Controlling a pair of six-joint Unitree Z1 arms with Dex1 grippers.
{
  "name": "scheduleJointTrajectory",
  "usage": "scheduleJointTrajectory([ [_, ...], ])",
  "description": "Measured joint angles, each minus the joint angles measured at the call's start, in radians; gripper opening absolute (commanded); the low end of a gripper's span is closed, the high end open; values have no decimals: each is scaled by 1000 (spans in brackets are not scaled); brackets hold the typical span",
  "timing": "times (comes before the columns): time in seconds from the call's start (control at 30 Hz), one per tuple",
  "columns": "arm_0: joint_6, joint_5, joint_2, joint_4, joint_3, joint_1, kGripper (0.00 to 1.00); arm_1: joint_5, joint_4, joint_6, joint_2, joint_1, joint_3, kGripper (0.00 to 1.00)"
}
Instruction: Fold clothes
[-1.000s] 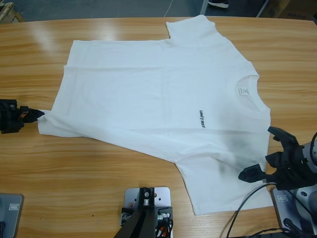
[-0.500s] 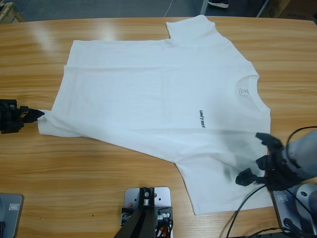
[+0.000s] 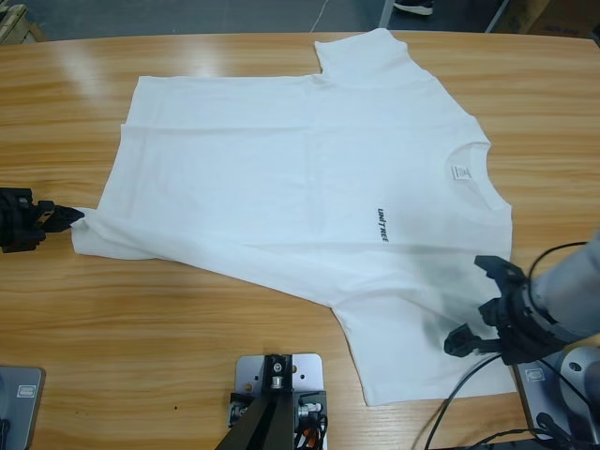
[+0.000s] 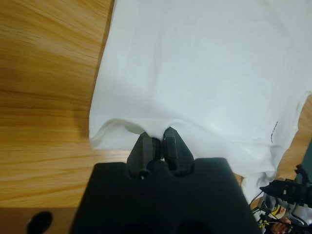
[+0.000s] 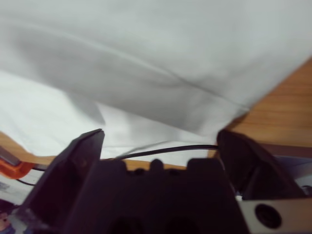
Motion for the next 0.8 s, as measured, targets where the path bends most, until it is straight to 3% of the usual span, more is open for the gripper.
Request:
scheduleJointTrajectory([
  [0.47,0,-1,0,0,0,0,0,-37,4,14,-73,5,20,0],
  [0.53,0,-1,0,0,0,0,0,-35,4,14,-65,5,20,59],
  [0.63,0,-1,0,0,0,0,0,-27,4,14,-42,5,20,0],
  [0.8,0,-1,0,0,0,0,0,-18,4,14,-12,5,20,0],
])
